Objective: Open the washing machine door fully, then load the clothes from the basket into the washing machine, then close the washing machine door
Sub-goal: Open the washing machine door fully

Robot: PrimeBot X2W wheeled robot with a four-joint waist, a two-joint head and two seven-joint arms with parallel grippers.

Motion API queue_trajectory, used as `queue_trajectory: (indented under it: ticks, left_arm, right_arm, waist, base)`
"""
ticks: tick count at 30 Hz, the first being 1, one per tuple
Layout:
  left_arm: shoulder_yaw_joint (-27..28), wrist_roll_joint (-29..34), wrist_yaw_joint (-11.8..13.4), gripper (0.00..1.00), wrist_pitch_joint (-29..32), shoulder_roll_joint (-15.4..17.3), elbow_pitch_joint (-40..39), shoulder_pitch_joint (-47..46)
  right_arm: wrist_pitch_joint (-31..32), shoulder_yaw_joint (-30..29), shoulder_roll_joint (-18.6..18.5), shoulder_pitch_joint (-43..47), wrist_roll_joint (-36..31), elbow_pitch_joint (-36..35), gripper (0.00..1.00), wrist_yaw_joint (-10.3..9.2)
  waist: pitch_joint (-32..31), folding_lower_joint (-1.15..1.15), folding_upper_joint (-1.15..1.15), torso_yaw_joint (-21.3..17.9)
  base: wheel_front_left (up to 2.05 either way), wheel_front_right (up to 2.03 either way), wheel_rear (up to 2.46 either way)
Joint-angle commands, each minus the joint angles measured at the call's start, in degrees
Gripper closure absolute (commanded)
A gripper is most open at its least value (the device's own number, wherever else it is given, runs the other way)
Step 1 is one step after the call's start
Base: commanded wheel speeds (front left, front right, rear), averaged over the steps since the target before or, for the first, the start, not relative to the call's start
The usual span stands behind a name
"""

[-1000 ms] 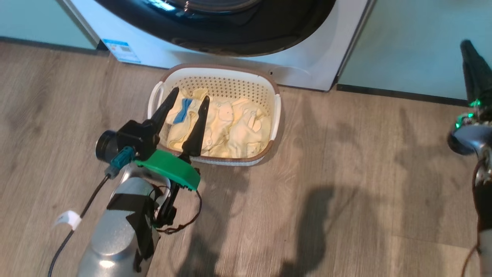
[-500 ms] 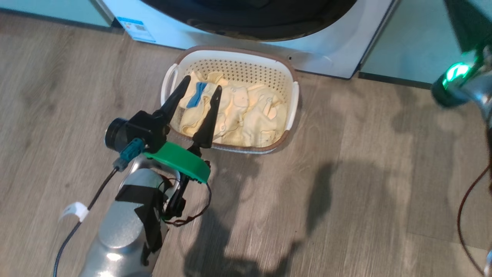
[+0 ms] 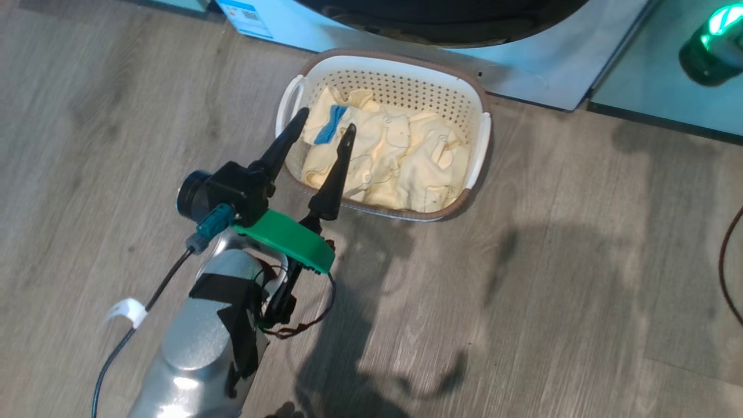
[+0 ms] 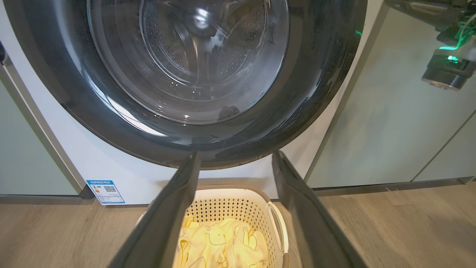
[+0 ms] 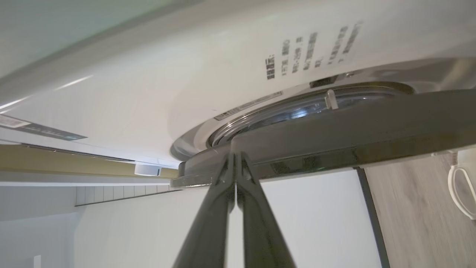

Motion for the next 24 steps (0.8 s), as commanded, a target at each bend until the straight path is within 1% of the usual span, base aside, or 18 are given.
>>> queue_trajectory:
  ticks: [1,12,19,24]
  left_arm:
    - [1.2,-0.5,0.0,0.0,-0.4,0.8,-1.9,-1.8]
    - [0.0,-1.5,0.0,0.0,-0.4,0.4,-2.1,-2.4]
    - [-0.6,-2.3,0.0,0.0,-0.4,0.4,-2.2,-2.5]
    - [-0.9,-3.1,0.0,0.0,-0.4,0.4,-2.3,-2.5]
  right_arm:
    - [0.4,1.1,0.3,-3.5,0.2,-0.6,1.0,-0.15]
    - [-1.9,2.8,-0.3,-12.0,-1.0,7.8,1.0,-0.15]
    - [-2.5,4.0,-0.3,-15.2,-2.2,11.8,1.0,-0.15]
    - [-2.2,4.9,0.2,-16.2,-3.1,13.3,1.0,-0.15]
  waist:
    - [0.3,0.0,0.0,0.6]
    - [1.9,0.0,0.0,3.2]
    - [2.6,0.0,0.0,4.1]
    - [2.8,0.0,0.0,4.5]
  base:
    - [0.0,0.0,0.0]
    - [0.0,0.0,0.0]
    - [0.0,0.0,0.0]
    - [0.0,0.0,0.0]
